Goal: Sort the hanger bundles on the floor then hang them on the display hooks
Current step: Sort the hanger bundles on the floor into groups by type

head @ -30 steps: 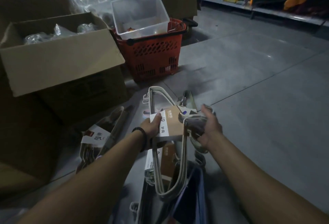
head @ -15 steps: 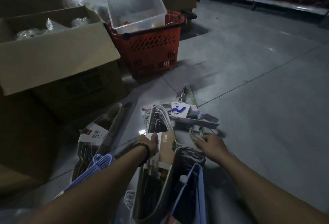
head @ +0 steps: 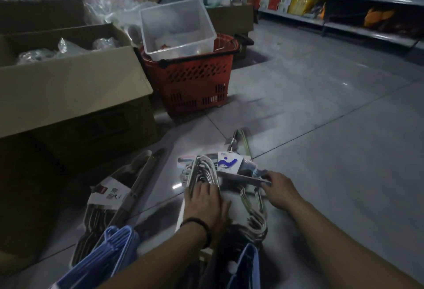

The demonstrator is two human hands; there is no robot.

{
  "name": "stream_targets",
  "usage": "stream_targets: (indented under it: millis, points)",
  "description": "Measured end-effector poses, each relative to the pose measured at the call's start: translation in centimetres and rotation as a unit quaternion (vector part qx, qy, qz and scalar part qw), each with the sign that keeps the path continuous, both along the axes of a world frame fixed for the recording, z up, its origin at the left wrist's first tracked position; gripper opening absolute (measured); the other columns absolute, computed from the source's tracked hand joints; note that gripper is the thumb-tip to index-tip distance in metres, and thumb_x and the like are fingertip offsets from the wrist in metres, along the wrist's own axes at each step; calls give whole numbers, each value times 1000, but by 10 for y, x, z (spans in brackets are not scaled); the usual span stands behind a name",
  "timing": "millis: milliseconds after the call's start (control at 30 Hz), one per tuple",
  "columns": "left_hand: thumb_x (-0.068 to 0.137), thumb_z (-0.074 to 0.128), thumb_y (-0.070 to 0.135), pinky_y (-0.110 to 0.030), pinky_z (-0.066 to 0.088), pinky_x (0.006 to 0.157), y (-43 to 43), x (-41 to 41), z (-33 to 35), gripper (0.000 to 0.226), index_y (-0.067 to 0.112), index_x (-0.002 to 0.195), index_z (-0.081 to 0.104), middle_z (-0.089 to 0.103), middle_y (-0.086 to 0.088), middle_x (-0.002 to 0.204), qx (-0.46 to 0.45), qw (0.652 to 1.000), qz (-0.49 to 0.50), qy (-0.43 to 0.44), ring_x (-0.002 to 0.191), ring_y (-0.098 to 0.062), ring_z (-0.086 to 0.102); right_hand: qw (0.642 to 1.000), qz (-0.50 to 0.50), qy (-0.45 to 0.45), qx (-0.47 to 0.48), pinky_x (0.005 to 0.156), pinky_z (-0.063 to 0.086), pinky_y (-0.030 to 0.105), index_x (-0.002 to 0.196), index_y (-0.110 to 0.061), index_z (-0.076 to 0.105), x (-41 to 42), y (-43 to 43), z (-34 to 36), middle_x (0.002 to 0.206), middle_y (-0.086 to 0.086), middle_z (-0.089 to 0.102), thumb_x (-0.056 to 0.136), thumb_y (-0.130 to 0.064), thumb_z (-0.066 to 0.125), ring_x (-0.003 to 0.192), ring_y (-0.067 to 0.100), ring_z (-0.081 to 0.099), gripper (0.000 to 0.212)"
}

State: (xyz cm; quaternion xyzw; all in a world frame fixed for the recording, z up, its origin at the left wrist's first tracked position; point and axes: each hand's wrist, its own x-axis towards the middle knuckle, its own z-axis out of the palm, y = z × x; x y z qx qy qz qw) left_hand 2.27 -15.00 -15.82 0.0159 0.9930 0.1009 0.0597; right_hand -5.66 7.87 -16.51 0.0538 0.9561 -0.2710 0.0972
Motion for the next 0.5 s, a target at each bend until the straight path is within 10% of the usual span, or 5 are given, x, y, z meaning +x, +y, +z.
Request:
stream_targets:
  millis: [300,500]
  points:
    - [99,33,58,-45,26,116,8,4,-11,45,26,132,38,61,3,124,13,999,34,-17,117,-23,55,980,52,-98,166,110,29,56,151,-42,34,-8,-5,-21,154,4,43,93,-48,60,139,37,38,64]
    - [101,34,56,-44,27,116,11,5,-7,49,25,139,35,59,2,128,16,999,32,-24,120,-22,53,946,26,-85,310,98,34,45,140,-35,57,9,0,-40,139,6,54,94,-58,56,128,30,41,51]
